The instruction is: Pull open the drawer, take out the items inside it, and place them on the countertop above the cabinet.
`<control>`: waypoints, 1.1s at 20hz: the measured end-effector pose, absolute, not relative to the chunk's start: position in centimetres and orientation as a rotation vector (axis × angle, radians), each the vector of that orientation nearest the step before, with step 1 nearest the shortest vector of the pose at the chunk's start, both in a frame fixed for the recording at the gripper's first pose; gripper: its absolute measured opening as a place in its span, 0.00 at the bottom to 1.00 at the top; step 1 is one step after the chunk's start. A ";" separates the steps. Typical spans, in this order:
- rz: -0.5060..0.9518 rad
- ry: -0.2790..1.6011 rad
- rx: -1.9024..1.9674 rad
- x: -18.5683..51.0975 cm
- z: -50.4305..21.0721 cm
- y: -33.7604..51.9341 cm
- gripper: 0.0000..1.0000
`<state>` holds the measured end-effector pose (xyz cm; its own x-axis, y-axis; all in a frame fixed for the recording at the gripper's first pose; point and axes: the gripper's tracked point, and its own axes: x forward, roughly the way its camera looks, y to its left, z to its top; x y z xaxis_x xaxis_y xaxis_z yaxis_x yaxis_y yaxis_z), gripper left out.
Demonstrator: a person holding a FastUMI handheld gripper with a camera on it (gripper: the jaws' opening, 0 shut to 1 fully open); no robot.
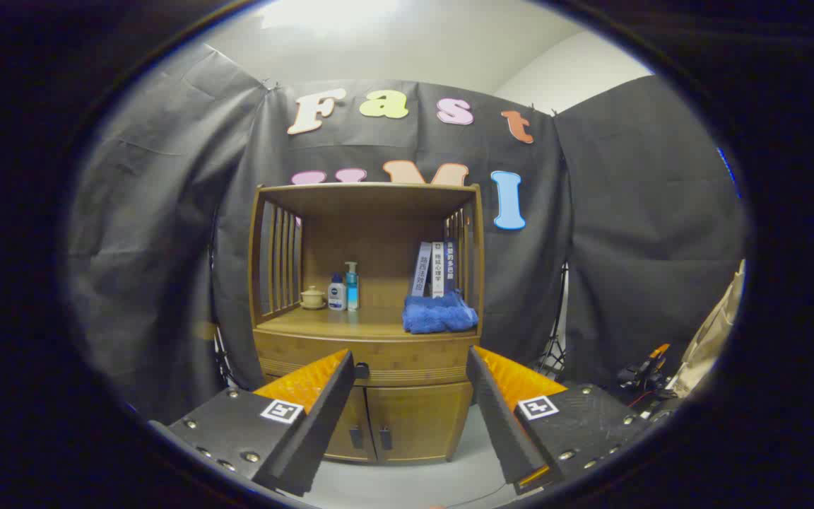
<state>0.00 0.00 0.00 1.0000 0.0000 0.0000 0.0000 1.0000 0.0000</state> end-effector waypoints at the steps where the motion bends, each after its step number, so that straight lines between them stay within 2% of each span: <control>1: -0.001 0.000 0.000 0.0 0.0 -0.1 0.95; 15: 0.024 0.014 0.001 0.7 -0.4 0.8 0.95; 22: 0.049 0.055 0.013 6.2 -3.0 2.9 0.95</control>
